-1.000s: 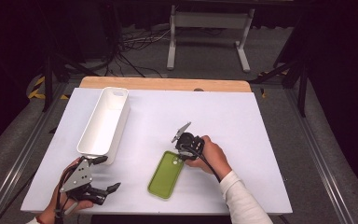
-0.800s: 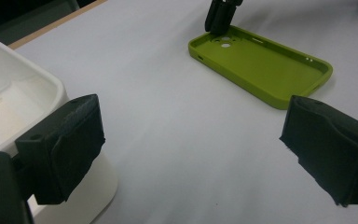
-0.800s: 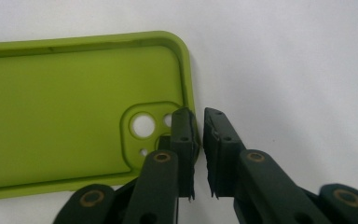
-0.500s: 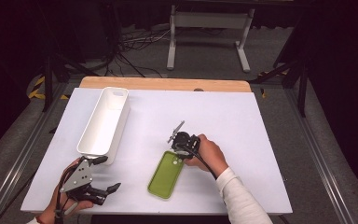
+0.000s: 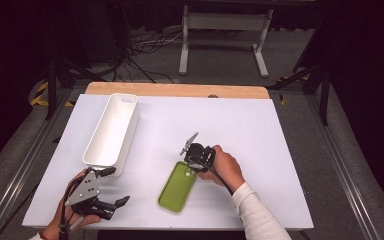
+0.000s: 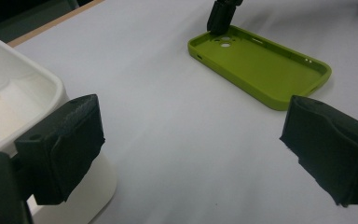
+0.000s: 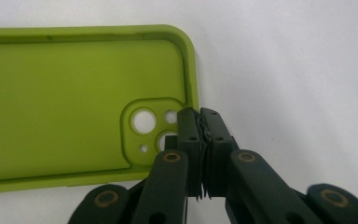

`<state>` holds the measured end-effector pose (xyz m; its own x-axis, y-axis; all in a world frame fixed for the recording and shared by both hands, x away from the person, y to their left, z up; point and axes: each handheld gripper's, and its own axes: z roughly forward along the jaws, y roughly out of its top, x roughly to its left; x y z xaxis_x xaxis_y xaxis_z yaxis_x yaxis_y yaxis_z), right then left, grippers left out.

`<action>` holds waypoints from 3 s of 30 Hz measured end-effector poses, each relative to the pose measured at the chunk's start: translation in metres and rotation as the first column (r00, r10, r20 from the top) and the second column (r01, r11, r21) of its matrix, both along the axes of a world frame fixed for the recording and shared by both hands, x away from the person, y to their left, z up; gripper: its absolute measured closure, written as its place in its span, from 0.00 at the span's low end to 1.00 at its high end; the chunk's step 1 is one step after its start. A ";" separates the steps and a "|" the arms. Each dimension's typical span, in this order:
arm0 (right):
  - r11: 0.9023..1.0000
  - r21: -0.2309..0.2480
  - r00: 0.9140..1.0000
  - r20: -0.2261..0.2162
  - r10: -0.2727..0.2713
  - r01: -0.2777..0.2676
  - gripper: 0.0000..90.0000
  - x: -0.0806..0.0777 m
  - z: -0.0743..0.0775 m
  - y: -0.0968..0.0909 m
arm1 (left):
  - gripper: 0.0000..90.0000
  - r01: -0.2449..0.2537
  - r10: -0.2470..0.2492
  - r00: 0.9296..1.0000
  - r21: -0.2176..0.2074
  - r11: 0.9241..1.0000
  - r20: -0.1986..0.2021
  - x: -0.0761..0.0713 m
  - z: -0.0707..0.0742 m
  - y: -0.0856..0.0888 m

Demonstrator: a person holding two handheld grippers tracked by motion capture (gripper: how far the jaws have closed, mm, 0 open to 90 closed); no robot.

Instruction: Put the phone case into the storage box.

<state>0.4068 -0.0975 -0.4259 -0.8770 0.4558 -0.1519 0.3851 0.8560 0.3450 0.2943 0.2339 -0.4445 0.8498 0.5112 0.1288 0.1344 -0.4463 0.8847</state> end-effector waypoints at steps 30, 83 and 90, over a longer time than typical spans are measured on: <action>0.987 0.125 0.923 0.382 0.046 -0.101 0.99 -0.046 0.026 -0.017 | 0.07 -0.008 0.008 1.000 0.004 1.000 0.011 0.000 0.001 0.000; 0.974 0.198 0.784 0.619 -0.036 -0.111 0.99 -0.067 0.066 -0.040 | 0.07 -0.014 0.018 0.997 -0.058 0.998 0.070 0.002 0.017 -0.005; 0.973 0.200 0.778 0.628 -0.039 -0.112 0.99 -0.068 0.069 -0.041 | 0.07 -0.005 0.011 0.996 -0.069 0.998 0.086 0.007 0.027 -0.016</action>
